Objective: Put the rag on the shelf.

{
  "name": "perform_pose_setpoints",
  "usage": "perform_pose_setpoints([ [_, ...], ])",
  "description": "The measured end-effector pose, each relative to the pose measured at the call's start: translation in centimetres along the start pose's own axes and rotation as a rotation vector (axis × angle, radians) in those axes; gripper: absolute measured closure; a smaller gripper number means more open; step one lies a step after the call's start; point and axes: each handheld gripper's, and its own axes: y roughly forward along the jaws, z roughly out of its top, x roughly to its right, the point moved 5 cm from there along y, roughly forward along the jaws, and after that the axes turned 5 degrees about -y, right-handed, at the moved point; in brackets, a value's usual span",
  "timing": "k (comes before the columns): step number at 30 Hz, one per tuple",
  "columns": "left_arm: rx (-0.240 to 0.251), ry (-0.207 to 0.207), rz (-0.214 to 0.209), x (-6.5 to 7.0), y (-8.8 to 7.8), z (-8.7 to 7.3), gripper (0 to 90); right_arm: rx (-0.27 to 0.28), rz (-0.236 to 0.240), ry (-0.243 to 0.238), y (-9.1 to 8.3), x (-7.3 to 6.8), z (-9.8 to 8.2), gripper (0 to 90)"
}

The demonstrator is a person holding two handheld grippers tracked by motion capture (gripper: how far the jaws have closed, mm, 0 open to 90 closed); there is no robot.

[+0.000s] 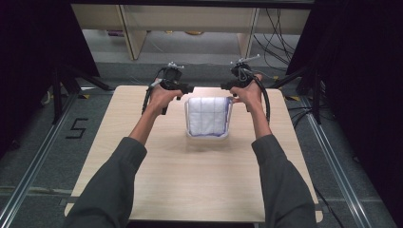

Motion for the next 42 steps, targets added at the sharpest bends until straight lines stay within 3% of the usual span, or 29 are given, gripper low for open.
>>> perform_pose_setpoints([
  [7, 0.004, -0.013, 0.01, -0.6, -1.5, -0.2, 61.1, 0.011, -0.002, 0.014, -2.1, 0.3, 0.0, 63.5],
  [8, -0.003, -0.023, 0.004, -0.8, -1.9, -0.3, 61.1, 0.026, -0.004, -0.002, -2.2, 0.5, 0.1, 63.0],
  [9, -0.016, -0.033, 0.002, -0.9, -2.1, -0.5, 58.0, 0.014, -0.005, 0.015, -2.7, 0.3, -0.1, 61.5],
  [11, -0.04, -0.038, 0.015, -1.1, -2.4, -0.7, 51.4, 0.012, -0.012, -0.005, -3.1, 0.3, -0.2, 59.6],
  [15, -0.041, -0.049, 0.017, -1.4, -3.2, -0.9, 45.9, 0.023, 0.001, 0.002, -4.1, 0.0, -0.5, 54.8],
  [19, -0.033, -0.073, 0.034, -1.6, -4.2, -1.3, 39.6, 0.042, -0.006, -0.038, -5.0, 0.0, -0.8, 52.1],
  [20, -0.043, -0.068, 0.03, -1.7, -4.7, -1.6, 38.8, 0.037, 0.0, -0.019, -5.5, -0.3, -1.0, 49.7],
  [22, -0.034, -0.072, 0.023, -1.7, -5.1, -1.8, 37.9, 0.055, -0.009, -0.043, -5.9, -0.3, -1.2, 48.0],
  [25, -0.027, -0.076, 0.017, -1.5, -5.4, -2.1, 37.3, 0.047, 0.012, -0.024, -6.1, -0.6, -1.5, 46.4],
  [26, -0.038, -0.053, 0.021, -1.3, -5.7, -2.4, 36.9, 0.062, 0.008, -0.037, -6.2, -0.6, -1.7, 44.6],
  [30, -0.033, -0.038, 0.01, -0.9, -6.4, -2.9, 34.8, 0.071, 0.019, -0.043, -6.6, -0.6, -2.1, 42.5],
  [33, -0.026, -0.043, -0.002, -0.8, -6.7, -3.1, 33.1, 0.067, 0.019, -0.022, -7.0, -0.8, -2.3, 41.8],
  [35, -0.014, -0.062, -0.027, -0.6, -7.1, -3.4, 32.7, 0.073, 0.032, -0.027, -7.3, -1.0, -2.5, 41.0],
  [36, -0.021, -0.058, -0.032, -0.6, -7.2, -3.7, 32.3, 0.077, 0.037, -0.053, -7.4, -1.0, -2.6, 40.3],
  [39, -0.021, -0.049, -0.037, -0.5, -7.5, -4.4, 30.5, 0.09, 0.041, -0.041, -7.8, -1.6, -2.9, 39.5],
  [42, 0.001, -0.066, -0.046, -0.5, -7.8, -5.0, 30.0, 0.089, 0.054, -0.043, -8.1, -2.1, -3.2, 38.5],
])
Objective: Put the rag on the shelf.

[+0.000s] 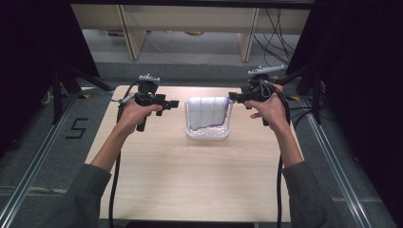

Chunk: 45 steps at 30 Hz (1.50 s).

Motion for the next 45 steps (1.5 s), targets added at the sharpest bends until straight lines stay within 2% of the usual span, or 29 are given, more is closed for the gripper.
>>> perform_pose_setpoints([
  [4, 0.008, -0.008, -0.001, -0.1, -0.5, -0.8, 29.9, 0.005, -0.001, -0.014, -0.6, -0.6, -0.1, 37.5],
  [8, 0.024, -0.007, -0.009, 0.1, -1.1, -1.6, 29.5, 0.042, 0.005, -0.038, -1.4, -1.5, -0.3, 36.9],
  [9, 0.028, -0.017, -0.016, 0.2, -1.2, -1.8, 29.5, 0.042, 0.005, -0.038, -1.4, -1.5, -0.3, 36.9],
  [10, 0.025, -0.005, -0.015, 0.3, -1.4, -2.1, 29.5, 0.039, 0.016, -0.026, -1.6, -1.8, -0.4, 36.7],
  [11, 0.031, -0.015, -0.023, 0.4, -1.4, -2.2, 29.5, 0.039, 0.015, -0.034, -1.7, -1.9, -0.6, 36.6],
  [15, 0.041, -0.009, -0.034, 0.8, -1.8, -3.1, 29.5, 0.04, 0.018, -0.057, -2.3, -2.3, -1.2, 36.3],
  [19, 0.048, -0.009, -0.058, 1.2, -2.2, -3.9, 29.2, 0.044, 0.028, -0.054, -2.5, -2.6, -2.0, 35.8],
  [23, 0.052, 0.0, -0.069, 1.4, -2.7, -4.7, 29.1, 0.045, 0.041, -0.026, -2.6, -3.0, -3.1, 35.4],
  [29, 0.055, 0.007, -0.084, 1.9, -3.0, -6.2, 29.1, 0.052, 0.057, -0.037, -2.2, -3.2, -4.6, 35.1],
  [34, 0.06, 0.016, -0.089, 2.2, -3.2, -7.3, 28.9, 0.061, 0.062, -0.004, -2.2, -3.5, -5.9, 34.3],
  [36, 0.057, 0.019, -0.111, 2.5, -3.1, -8.1, 28.9, 0.066, 0.064, -0.006, -2.2, -3.6, -6.4, 34.2],
  [40, 0.066, 0.012, -0.127, 2.9, -2.9, -9.2, 28.7, 0.066, 0.067, -0.02, -1.9, -4.0, -7.2, 34.1],
  [41, 0.066, 0.012, -0.127, 2.9, -2.9, -9.2, 28.8, 0.066, 0.067, -0.02, -1.9, -4.0, -7.2, 34.1],
  [42, 0.036, 0.029, -0.122, 2.9, -2.7, -9.6, 28.6, 0.061, 0.068, -0.014, -1.9, -4.1, -7.3, 34.1],
  [44, 0.038, 0.035, -0.105, 3.0, -2.6, -9.8, 28.6, 0.055, 0.079, 0.005, -1.8, -4.4, -7.4, 34.1],
  [45, 0.034, 0.041, -0.099, 3.0, -2.6, -9.9, 28.6, 0.052, 0.081, -0.004, -1.7, -4.5, -7.6, 34.1],
])
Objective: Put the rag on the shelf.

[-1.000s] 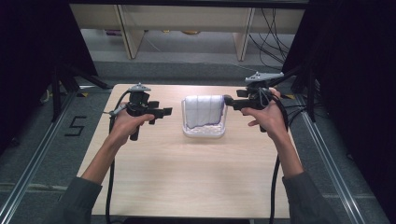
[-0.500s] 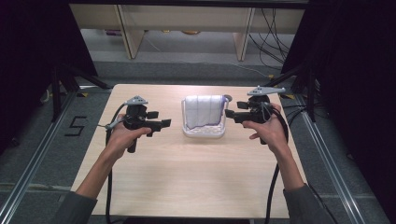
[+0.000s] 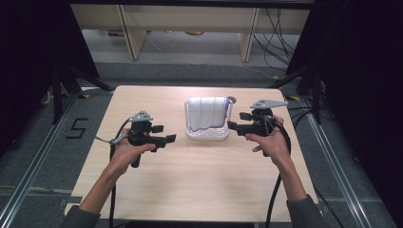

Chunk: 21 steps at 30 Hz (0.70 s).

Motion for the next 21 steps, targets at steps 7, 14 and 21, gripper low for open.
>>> perform_pose_setpoints([
  [7, -0.044, 0.028, 0.021, 0.2, 0.7, -1.8, 28.4, -0.018, 0.02, -0.028, 0.6, -0.6, -0.9, 32.1],
  [14, -0.07, 0.04, 0.038, 0.2, 0.9, -3.5, 28.1, -0.045, 0.021, -0.043, 0.6, -0.7, -1.7, 31.5],
  [21, -0.088, 0.058, 0.036, 0.5, 0.6, -5.0, 27.7, -0.095, 0.033, -0.022, 0.8, -1.5, -3.5, 31.1],
])
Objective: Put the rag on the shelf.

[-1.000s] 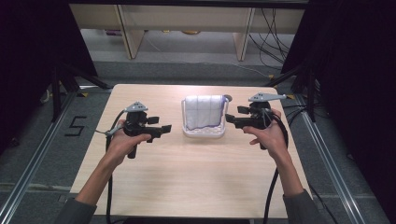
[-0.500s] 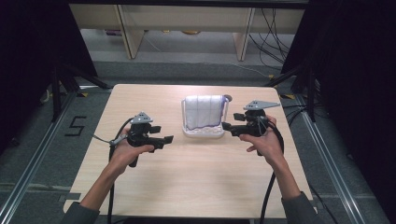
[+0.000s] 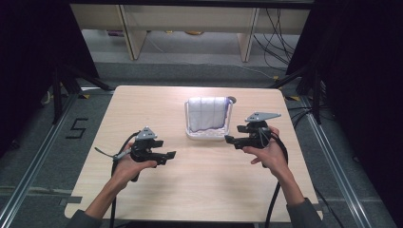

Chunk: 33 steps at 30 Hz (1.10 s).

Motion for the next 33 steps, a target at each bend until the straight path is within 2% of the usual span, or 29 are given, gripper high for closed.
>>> perform_pose_setpoints([
  [5, 0.015, -0.009, -0.01, 0.4, -0.2, -0.7, 27.4, -0.016, -0.006, -0.008, 0.1, -0.2, -1.0, 30.8],
  [7, 0.01, 0.005, 0.006, 0.4, -0.3, -1.3, 27.5, -0.024, 0.001, -0.004, 0.2, -0.3, -1.5, 30.8],
  [8, 0.014, -0.008, -0.004, 0.6, -0.2, -1.7, 27.5, -0.021, -0.013, -0.017, 0.2, -0.2, -1.7, 30.8],
  [9, 0.018, -0.003, -0.004, 0.7, -0.2, -2.1, 27.5, -0.029, -0.006, -0.016, 0.3, -0.3, -2.1, 30.8],
  [11, 0.019, -0.01, -0.014, 1.0, -0.2, -2.8, 27.5, -0.042, -0.005, 0.006, 0.3, -0.7, -2.6, 30.8],
  [12, 0.016, -0.011, -0.025, 1.2, -0.3, -3.5, 27.5, -0.036, -0.006, -0.003, 0.5, -0.9, -3.1, 30.8],
  [14, 0.015, -0.013, -0.022, 1.3, -0.3, -3.9, 27.5, -0.044, 0.001, -0.013, 0.6, -1.0, -3.3, 30.9],
  [15, 0.012, -0.012, -0.026, 1.5, -0.3, -4.3, 27.4, -0.049, 0.001, -0.012, 0.8, -1.2, -3.5, 31.1],
  [16, -0.015, 0.013, -0.009, 1.5, -0.3, -5.1, 27.2, -0.056, 0.013, -0.023, 1.0, -1.6, -3.9, 31.6],
  [17, -0.015, 0.013, -0.009, 1.5, -0.3, -5.1, 27.1, -0.056, 0.013, -0.023, 1.0, -1.6, -3.9, 31.6],
  [18, -0.03, 0.022, -0.01, 1.8, -0.3, -5.8, 27.0, -0.066, 0.015, -0.023, 1.2, -2.1, -4.3, 31.6],
  [21, -0.029, 0.02, -0.017, 2.1, -0.2, -6.2, 26.9, -0.071, 0.019, -0.042, 1.4, -2.5, -4.6, 31.5],
  [22, -0.043, 0.039, -0.015, 2.3, -0.3, -6.6, 26.8, -0.075, 0.025, -0.029, 1.4, -2.9, -4.8, 31.6],
  [24, -0.044, 0.046, -0.013, 2.4, -0.4, -6.8, 26.8, -0.07, 0.032, -0.04, 1.5, -3.3, -5.0, 31.6],
  [25, -0.018, 0.024, -0.018, 2.8, -0.2, -6.9, 26.8, -0.07, 0.032, -0.04, 1.5, -3.3, -5.0, 31.6],
  [26, -0.023, 0.026, -0.017, 2.9, -0.3, -7.1, 26.8, -0.068, 0.036, -0.018, 1.5, -3.8, -5.2, 31.6],
  [27, -0.036, 0.042, -0.016, 2.9, -0.5, -7.2, 26.7, -0.072, 0.041, -0.029, 1.5, -4.0, -5.4, 31.5],
  [28, -0.022, 0.029, -0.019, 3.1, -0.5, -7.2, 26.7, -0.07, 0.044, -0.033, 1.4, -4.3, -5.9, 31.6],
  [29, -0.029, 0.05, -0.019, 3.1, -0.7, -7.3, 26.7, -0.066, 0.046, -0.042, 1.4, -4.5, -6.1, 31.5],
  [30, -0.029, 0.048, -0.017, 3.2, -0.9, -7.5, 26.7, -0.072, 0.053, -0.019, 1.3, -5.0, -6.4, 31.5],
  [31, -0.029, 0.048, -0.017, 3.2, -0.9, -7.5, 26.7, -0.072, 0.053, -0.019, 1.3, -5.0, -6.4, 31.5],
  [32, -0.018, 0.031, -0.018, 3.4, -0.9, -7.6, 26.7, -0.067, 0.052, -0.029, 1.3, -5.0, -6.7, 31.5],
  [33, -0.026, 0.042, -0.02, 3.4, -1.0, -7.7, 26.7, -0.072, 0.053, -0.032, 1.2, -5.2, -6.9, 31.5],
])
